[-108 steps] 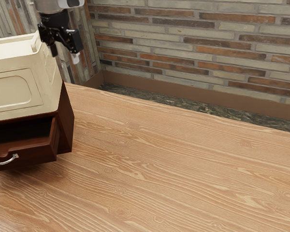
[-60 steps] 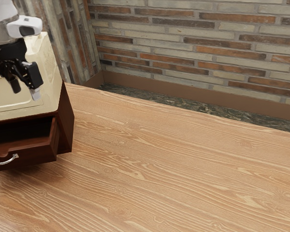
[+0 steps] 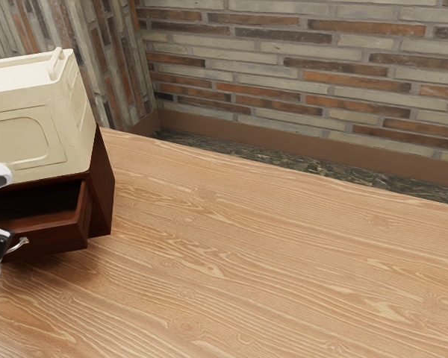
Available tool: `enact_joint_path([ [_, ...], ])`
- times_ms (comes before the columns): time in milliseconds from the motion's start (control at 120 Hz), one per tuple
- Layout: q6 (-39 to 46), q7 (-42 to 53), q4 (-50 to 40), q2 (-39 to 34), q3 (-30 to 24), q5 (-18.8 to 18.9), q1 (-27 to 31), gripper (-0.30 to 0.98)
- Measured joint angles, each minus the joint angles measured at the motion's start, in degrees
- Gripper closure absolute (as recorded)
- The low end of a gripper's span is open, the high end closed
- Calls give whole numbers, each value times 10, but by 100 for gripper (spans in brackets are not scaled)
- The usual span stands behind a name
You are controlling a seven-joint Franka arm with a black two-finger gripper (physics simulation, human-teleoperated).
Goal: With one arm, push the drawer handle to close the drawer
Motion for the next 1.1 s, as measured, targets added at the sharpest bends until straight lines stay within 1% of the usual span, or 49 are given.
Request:
enact_joint_path([
  [108,43,-66,-14,3,71,58,-27,76],
  [167,64,-96,-17,7,120,94,-42,77],
  [225,80,-124,-18,8,144,122,-56,77],
  [317,100,-163,-19,9,158,147,-74,78],
  [450,121,-209,-19,16,172,163,-91,78],
  [500,127,-224,-17,19,186,173,-96,78],
  [575,137,-245,-14,21,216,199,-117,78],
  [650,144,-263,-11,21,227,224,-133,78],
  [758,157,-282,-9,21,231,256,-142,78],
  [833,166,-291,-6,23,234,270,-147,79],
  [908,177,-298,-1,26,263,290,-165,78],
  [983,184,-301,9,27,274,309,-174,79],
  [1100,192,-304,31,29,315,337,-219,79],
])
